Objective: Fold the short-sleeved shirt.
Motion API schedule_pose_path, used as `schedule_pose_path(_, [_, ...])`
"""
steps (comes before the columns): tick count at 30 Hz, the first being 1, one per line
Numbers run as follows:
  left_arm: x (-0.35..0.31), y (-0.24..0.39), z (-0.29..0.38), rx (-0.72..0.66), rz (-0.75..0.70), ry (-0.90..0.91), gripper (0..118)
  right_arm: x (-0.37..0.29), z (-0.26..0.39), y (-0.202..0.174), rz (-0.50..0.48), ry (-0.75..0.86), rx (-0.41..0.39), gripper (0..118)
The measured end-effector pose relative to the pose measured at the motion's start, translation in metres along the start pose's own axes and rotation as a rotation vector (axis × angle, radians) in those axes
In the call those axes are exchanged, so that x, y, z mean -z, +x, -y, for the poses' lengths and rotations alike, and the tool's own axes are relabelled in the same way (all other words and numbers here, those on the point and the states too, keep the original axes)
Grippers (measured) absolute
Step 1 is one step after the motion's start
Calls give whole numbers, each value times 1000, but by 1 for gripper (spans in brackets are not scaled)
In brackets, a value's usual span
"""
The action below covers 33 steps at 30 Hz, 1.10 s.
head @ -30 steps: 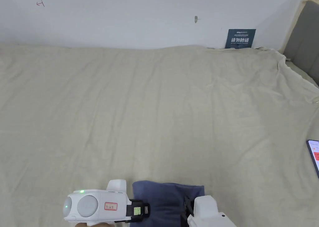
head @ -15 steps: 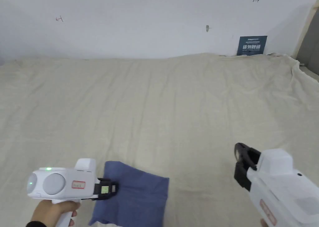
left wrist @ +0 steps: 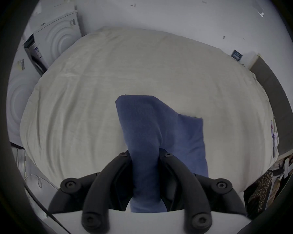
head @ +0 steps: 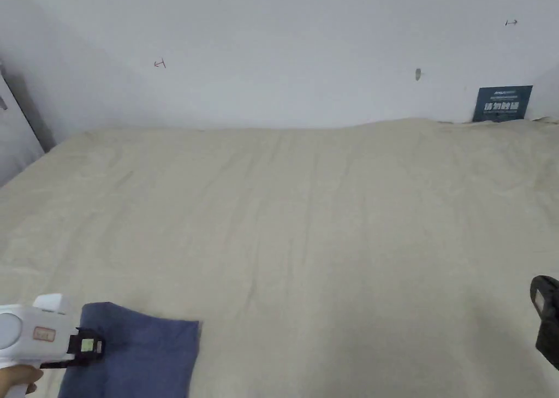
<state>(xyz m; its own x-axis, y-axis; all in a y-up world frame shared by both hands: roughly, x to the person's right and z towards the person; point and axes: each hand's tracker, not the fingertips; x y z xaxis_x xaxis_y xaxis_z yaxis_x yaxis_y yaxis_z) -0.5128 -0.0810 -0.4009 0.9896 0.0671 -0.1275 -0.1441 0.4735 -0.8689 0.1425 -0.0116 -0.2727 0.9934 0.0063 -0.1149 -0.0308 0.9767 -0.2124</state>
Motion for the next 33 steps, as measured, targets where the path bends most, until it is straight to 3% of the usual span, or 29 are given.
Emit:
schedule_pose_path(10, [56, -13, 15, -99, -129, -51, 27, 13, 1, 3, 40, -52, -8, 0])
schedule_pose_path(12, [56, -14, 13, -148, -121, -25, 51, 12, -1, 5, 39, -50, -10, 0])
schedule_pose_path(14, [47, -14, 14, -164, -141, -4, 90, 9, -3, 9, 36, -44, -8, 0])
schedule_pose_path(15, [41, -13, 15, -162, -141, 27, 102, 8, -5, 11, 33, -40, -5, 0])
schedule_pose_path(16, [30, -7, 19, -142, -173, 70, 107, 6, -8, 12, 30, -35, -4, 0])
schedule_pose_path(19, [-7, 14, 25, -98, -257, 269, 107, -3, -15, 15, 27, -16, -7, 0])
schedule_pose_path(26, [-121, 108, 40, -44, -270, 650, 107, -30, -40, 22, 43, 53, -34, 0])
schedule_pose_path(33, [-186, 189, 69, -80, -124, 880, 103, -56, -62, 29, 77, 132, -39, 0])
